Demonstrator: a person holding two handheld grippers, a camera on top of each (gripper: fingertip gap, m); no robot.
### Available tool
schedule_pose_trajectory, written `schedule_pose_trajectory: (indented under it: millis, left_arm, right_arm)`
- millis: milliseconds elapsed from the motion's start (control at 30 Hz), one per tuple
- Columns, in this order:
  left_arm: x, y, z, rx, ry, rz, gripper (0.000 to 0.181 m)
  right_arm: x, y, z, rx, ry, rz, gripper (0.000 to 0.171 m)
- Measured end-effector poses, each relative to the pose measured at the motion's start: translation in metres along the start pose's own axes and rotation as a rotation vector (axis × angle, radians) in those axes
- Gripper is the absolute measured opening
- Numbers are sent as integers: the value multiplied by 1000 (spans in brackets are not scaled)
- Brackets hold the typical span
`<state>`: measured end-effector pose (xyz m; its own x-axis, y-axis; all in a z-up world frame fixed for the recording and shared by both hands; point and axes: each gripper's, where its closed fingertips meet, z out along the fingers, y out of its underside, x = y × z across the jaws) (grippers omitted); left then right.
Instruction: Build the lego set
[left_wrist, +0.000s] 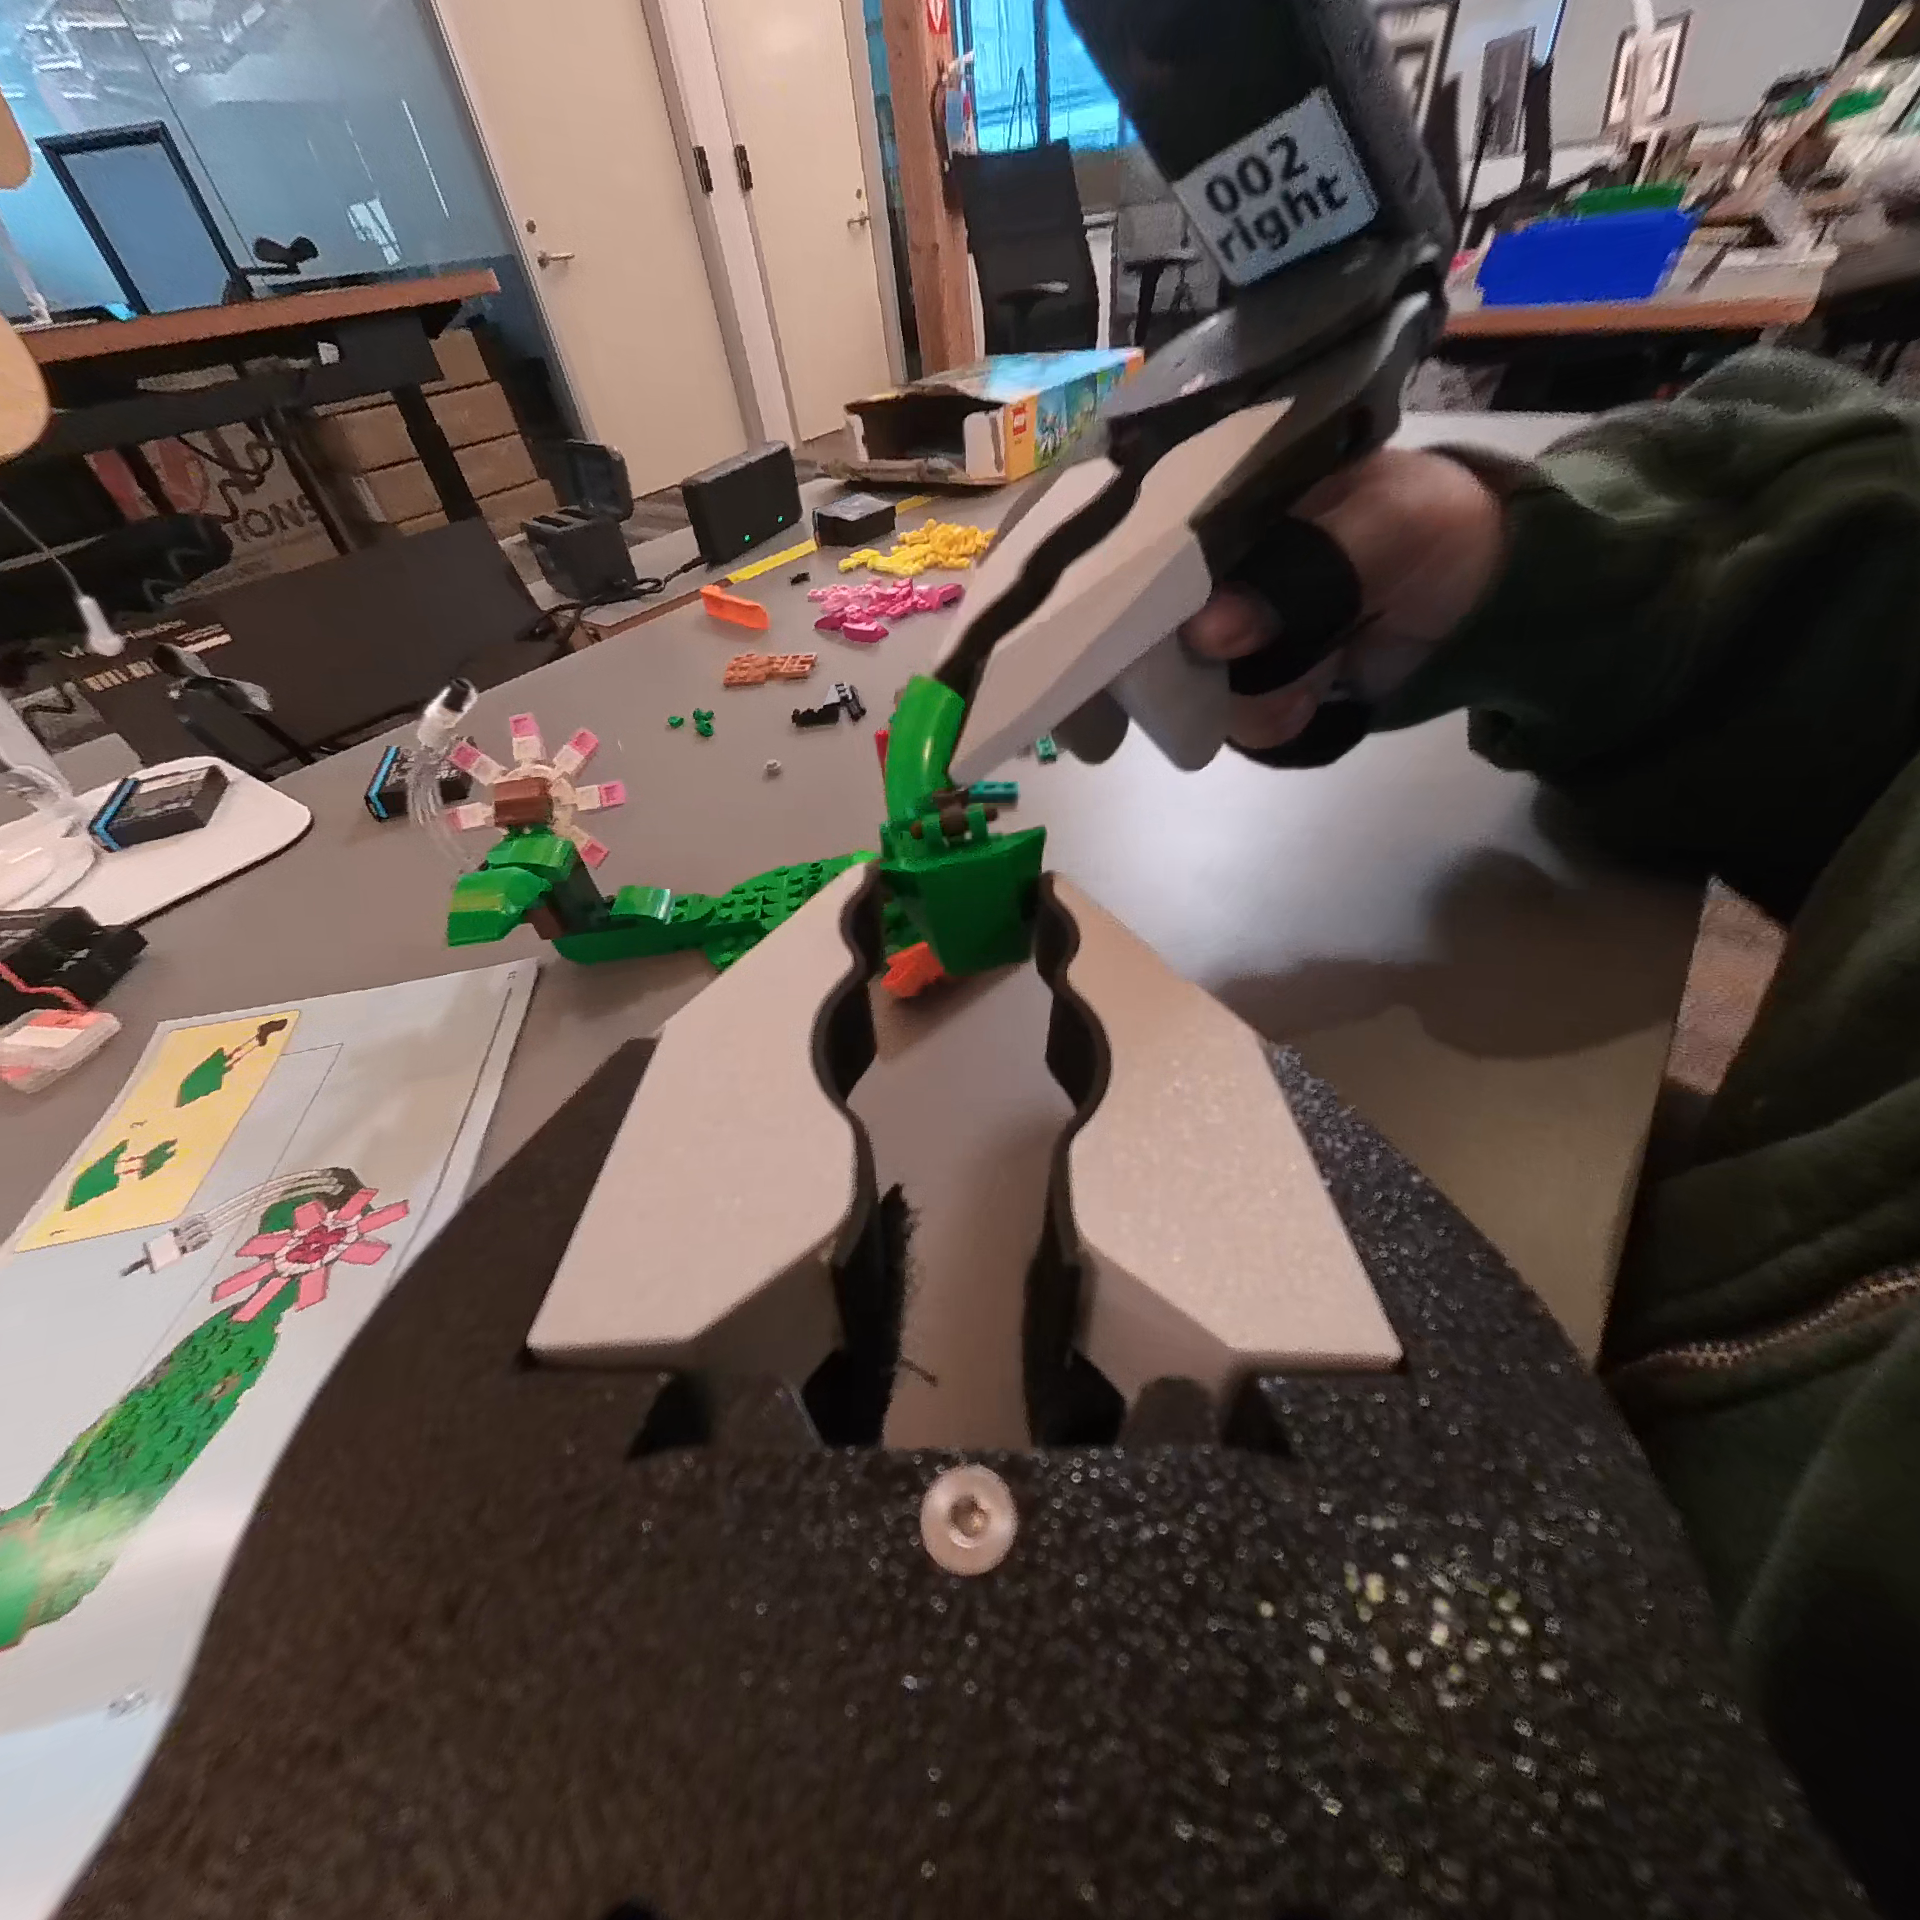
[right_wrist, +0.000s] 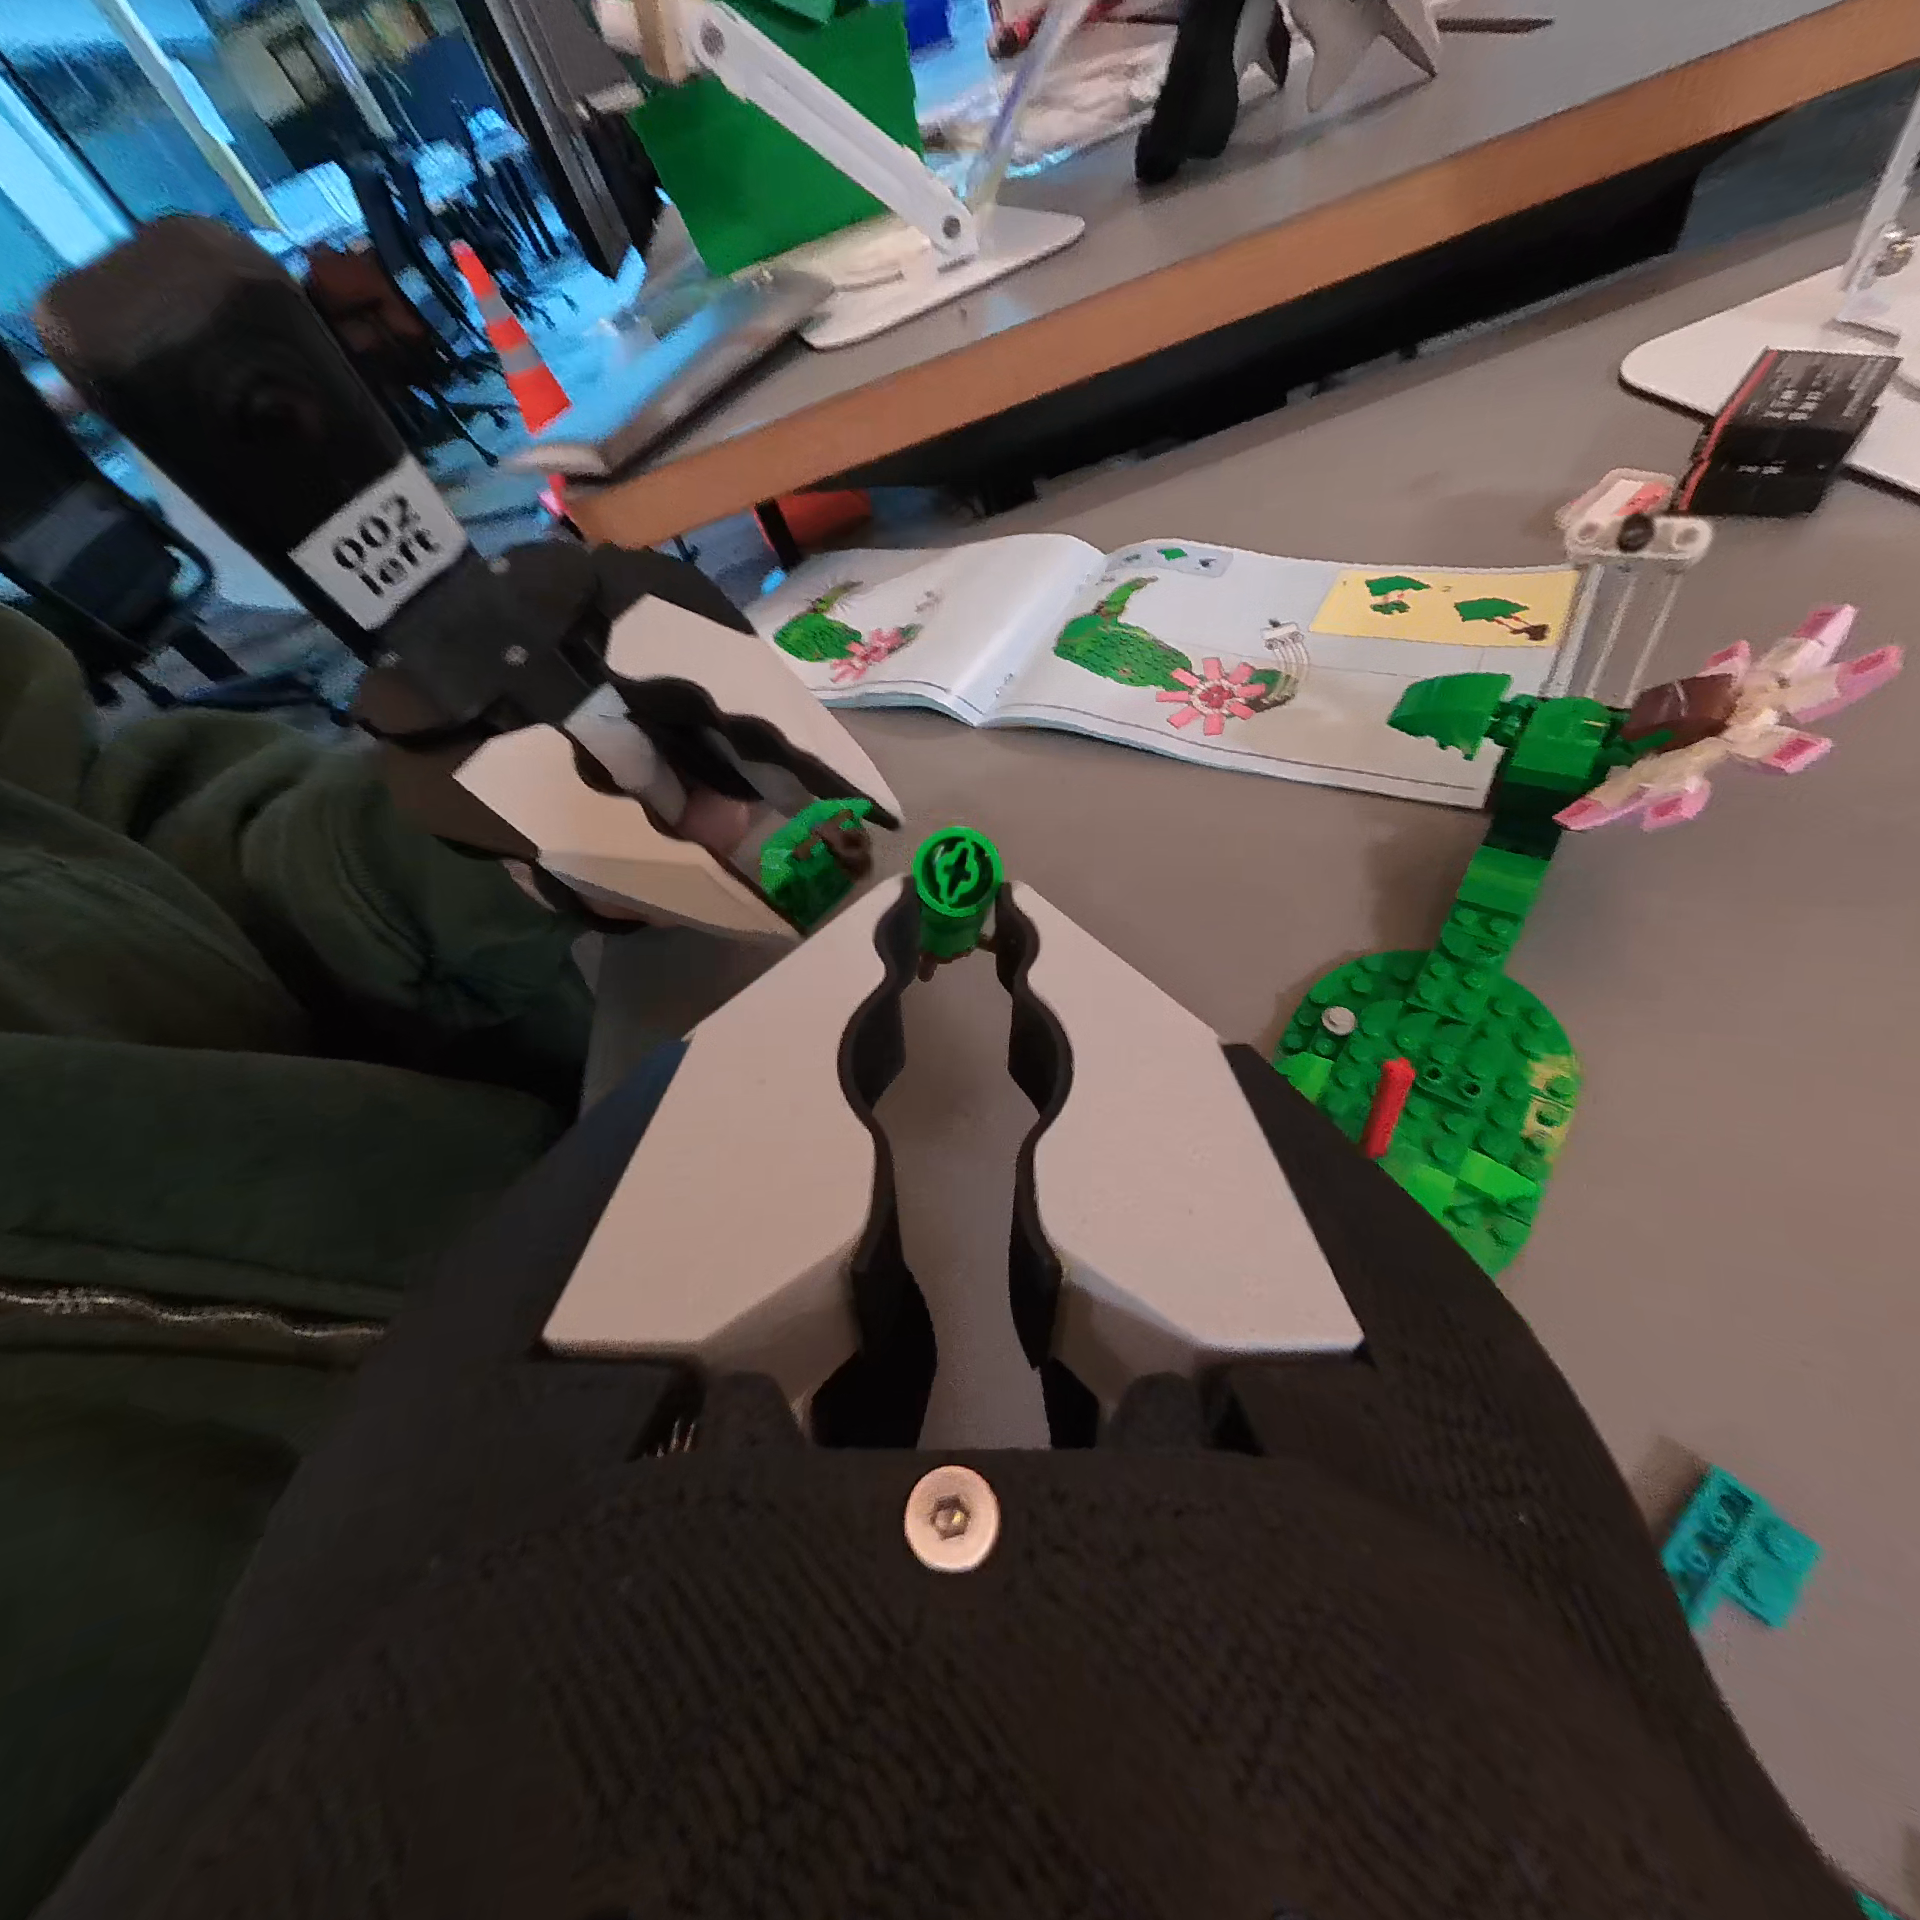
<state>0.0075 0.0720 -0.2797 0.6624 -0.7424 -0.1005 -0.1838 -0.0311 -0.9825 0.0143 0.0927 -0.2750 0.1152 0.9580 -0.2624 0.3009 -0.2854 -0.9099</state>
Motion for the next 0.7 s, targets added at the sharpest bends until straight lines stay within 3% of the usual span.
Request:
schedule_pose_trajectory:
  millis: [700]
  left_arm:
    - [1, -1, 2, -43, -26, 116, 27]
  right_arm:
    - [-6, -9, -4, 10, 19, -25, 13]
